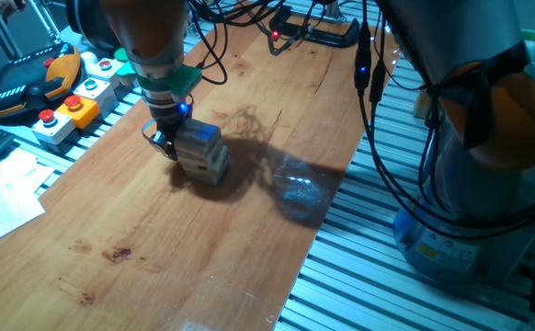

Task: Play Jenga

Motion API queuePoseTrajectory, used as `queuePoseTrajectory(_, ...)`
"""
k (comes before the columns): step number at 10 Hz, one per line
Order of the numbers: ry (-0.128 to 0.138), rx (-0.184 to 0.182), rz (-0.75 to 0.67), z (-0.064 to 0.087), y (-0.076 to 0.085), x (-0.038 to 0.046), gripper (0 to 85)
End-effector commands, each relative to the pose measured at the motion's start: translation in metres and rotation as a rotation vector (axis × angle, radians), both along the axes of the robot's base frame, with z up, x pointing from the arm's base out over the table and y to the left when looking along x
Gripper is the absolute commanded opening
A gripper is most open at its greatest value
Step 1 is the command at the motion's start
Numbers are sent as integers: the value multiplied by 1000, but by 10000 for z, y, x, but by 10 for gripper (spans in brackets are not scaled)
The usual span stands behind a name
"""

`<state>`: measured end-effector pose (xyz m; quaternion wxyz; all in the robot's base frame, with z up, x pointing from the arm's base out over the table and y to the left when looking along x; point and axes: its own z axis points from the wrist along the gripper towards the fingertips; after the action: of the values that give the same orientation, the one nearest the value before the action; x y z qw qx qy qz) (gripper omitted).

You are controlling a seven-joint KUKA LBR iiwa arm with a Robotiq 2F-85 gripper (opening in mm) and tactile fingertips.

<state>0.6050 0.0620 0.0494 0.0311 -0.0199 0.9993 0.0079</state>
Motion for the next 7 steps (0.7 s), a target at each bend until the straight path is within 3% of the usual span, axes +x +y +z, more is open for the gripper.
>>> queuePoseTrajectory(1,0,0,0,0,0,-1,10)
queuePoseTrajectory(7,3,0,5,8,-12,-39,10)
